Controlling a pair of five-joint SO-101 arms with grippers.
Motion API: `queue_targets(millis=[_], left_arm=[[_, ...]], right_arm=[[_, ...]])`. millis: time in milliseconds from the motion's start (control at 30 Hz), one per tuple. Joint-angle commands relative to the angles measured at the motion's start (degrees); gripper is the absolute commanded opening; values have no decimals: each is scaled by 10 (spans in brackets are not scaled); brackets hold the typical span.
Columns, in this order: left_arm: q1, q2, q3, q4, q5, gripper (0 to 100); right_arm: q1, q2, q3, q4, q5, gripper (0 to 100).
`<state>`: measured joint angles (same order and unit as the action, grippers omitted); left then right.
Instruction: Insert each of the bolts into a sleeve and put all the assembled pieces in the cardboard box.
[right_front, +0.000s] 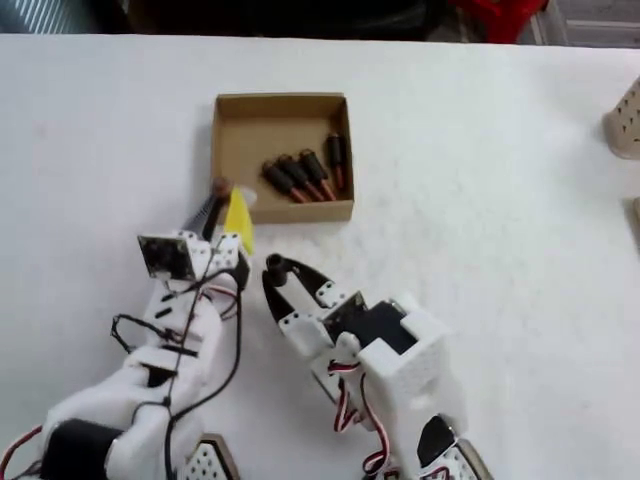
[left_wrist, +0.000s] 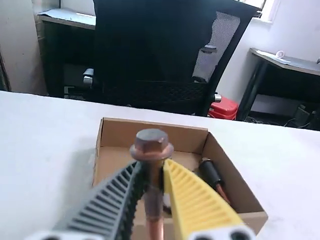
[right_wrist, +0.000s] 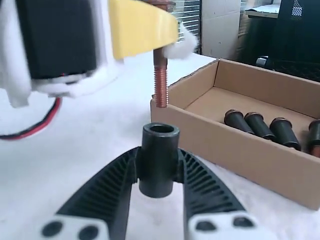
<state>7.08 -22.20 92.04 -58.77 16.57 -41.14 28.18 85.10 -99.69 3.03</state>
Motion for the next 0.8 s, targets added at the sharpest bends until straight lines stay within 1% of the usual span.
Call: queue_targets(millis=[0,133,267,367,433,500,667,700,767], left_arm=[[24,-141,18,80,6,21],[44,-282,5,273,8,21],[51,-429,-31,476,8,21],[69,-520,-36,578,8,21],[76,-566,-35,617,7,22],[75,-596,-34,635,7,24],[83,-637,-6,634,3,24],[87,-643,3,633,-4,24],[92,-657,21,618,-38,24]], right_arm=[[0,-3,-10,-3,5,18],[0,-2,-16,-1,5,18],[0,-2,-16,-1,5,18],[0,-2,-16,-1,5,18],[0,-2,-16,-1,5,18],[0,-2,-16,-1,5,18],[0,-2,-16,-1,5,18],[0,-2,-16,-1,5,18],[0,-2,-16,-1,5,18]])
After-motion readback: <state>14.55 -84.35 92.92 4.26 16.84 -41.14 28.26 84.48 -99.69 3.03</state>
